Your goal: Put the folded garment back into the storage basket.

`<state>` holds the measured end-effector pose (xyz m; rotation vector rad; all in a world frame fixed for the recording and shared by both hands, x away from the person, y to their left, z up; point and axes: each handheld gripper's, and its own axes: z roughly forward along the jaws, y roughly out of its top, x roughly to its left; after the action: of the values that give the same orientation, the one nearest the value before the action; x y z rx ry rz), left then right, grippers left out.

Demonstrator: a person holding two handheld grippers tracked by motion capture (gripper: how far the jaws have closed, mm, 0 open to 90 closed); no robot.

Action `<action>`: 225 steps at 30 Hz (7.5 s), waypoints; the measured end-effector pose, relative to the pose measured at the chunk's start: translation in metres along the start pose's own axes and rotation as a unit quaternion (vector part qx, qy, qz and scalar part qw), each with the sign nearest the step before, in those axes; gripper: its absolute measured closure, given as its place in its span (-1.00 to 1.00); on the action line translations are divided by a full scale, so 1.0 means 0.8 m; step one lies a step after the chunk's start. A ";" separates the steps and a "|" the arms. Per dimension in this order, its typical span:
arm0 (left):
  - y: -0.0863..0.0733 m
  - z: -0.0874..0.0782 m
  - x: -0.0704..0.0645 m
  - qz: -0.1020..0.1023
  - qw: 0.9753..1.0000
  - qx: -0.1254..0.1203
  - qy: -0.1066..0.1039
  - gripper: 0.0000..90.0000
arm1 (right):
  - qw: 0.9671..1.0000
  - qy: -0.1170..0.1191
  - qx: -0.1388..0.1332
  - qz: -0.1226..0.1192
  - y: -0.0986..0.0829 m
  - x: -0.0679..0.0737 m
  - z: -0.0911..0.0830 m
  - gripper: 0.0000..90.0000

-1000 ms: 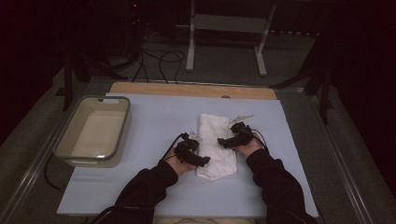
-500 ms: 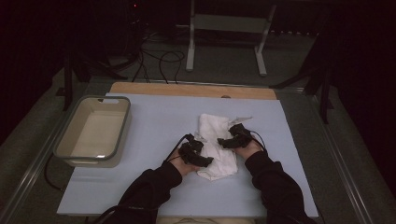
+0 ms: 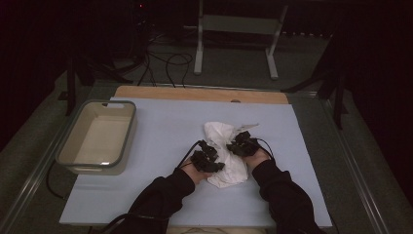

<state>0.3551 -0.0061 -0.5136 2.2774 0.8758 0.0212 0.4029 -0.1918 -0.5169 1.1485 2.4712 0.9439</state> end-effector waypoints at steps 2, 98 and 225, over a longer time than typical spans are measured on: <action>0.001 0.000 0.000 -0.003 1.000 0.001 -0.003 0.66 | 1.000 -0.002 -0.002 0.001 0.000 0.001 0.000 0.79; 0.052 -0.196 0.051 -0.003 0.996 -0.059 0.062 0.78 | 0.987 0.000 -0.160 -0.004 0.157 0.051 -0.078 0.86; -0.161 -0.431 0.236 -0.136 0.978 -0.061 0.146 0.78 | 0.979 0.096 -0.140 -0.113 0.356 0.330 0.095 0.86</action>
<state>0.3406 0.3818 -0.3695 2.0521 1.2966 0.2848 0.4339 0.1775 -0.3784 0.6990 2.4419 1.3340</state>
